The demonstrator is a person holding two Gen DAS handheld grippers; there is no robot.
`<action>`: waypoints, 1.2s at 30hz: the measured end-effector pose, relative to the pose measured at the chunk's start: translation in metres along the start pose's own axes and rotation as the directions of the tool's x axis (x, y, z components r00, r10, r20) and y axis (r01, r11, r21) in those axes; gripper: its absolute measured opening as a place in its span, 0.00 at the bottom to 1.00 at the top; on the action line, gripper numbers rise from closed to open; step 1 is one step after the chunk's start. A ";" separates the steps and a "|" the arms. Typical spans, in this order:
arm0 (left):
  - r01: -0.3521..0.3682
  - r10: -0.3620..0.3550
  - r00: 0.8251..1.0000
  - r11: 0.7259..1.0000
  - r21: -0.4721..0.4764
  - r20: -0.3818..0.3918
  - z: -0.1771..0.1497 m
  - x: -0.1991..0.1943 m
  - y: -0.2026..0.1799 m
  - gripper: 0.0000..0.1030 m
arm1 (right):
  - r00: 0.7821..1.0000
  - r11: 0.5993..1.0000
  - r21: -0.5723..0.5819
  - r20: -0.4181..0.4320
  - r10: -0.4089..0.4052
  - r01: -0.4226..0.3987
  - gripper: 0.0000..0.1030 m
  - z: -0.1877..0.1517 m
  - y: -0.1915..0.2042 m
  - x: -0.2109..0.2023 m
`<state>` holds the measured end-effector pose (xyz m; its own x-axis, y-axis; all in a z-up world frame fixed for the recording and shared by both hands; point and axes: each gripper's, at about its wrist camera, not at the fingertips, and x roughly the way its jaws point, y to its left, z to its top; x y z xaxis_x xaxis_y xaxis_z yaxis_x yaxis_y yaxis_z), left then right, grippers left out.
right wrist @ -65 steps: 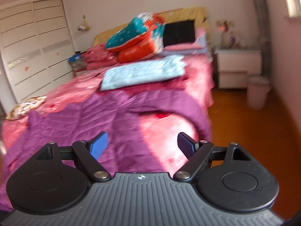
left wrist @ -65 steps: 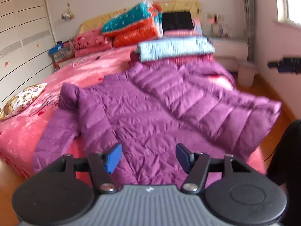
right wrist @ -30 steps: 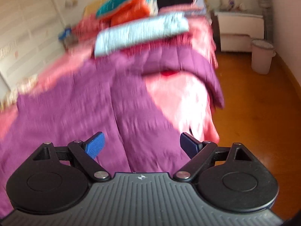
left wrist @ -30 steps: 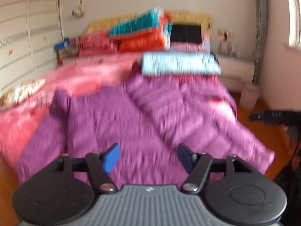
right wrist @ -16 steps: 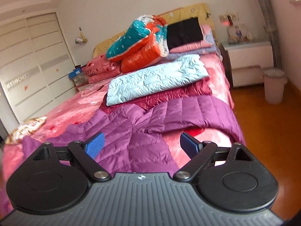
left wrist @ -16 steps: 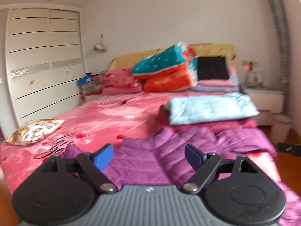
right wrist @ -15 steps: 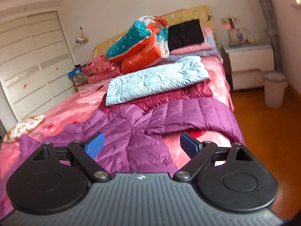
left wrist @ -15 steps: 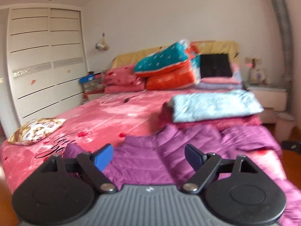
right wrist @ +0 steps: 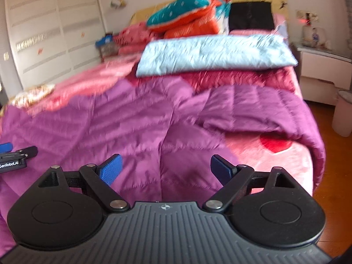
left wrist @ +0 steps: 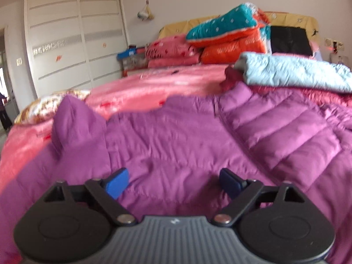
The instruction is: Fold large clothes
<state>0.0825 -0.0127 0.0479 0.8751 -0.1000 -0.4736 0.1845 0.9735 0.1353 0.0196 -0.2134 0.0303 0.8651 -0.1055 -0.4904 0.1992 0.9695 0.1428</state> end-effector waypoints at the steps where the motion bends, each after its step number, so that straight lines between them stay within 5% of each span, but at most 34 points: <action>1: -0.002 0.002 1.000 1.000 -0.003 -0.003 -0.005 0.003 0.000 0.90 | 1.000 1.000 -0.015 -0.024 -0.006 0.005 1.00 -0.001 0.003 0.008; 11: -0.005 0.004 1.000 1.000 -0.030 -0.028 -0.025 0.023 0.000 1.00 | 0.992 0.991 -0.112 -0.101 -0.078 0.067 1.00 -0.014 0.023 0.053; 19: -0.022 0.022 0.999 1.000 -0.001 -0.044 -0.026 0.031 -0.006 1.00 | 0.994 0.996 -0.081 -0.095 -0.047 0.040 1.00 -0.015 0.015 0.055; 29: -0.032 0.034 0.997 0.999 0.029 -0.072 -0.013 0.026 -0.012 1.00 | 0.991 0.961 0.277 0.136 -0.016 -0.023 1.00 0.015 -0.069 -0.007; 33: -0.010 0.013 0.998 0.999 0.051 -0.053 -0.002 0.001 -0.026 0.99 | 0.986 0.900 0.435 0.153 -0.068 -0.006 1.00 0.013 -0.118 -0.015; 36: 0.051 -0.049 0.999 0.995 0.084 -0.020 0.009 -0.027 -0.048 0.99 | 0.980 0.808 0.589 0.154 -0.122 0.008 1.00 0.007 -0.166 -0.021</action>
<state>0.0542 -0.0583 0.0621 0.8558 -0.1437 -0.4970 0.2658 0.9463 0.1840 -0.0282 -0.3736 0.0224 0.8948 -0.2559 -0.3659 0.4392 0.6523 0.6177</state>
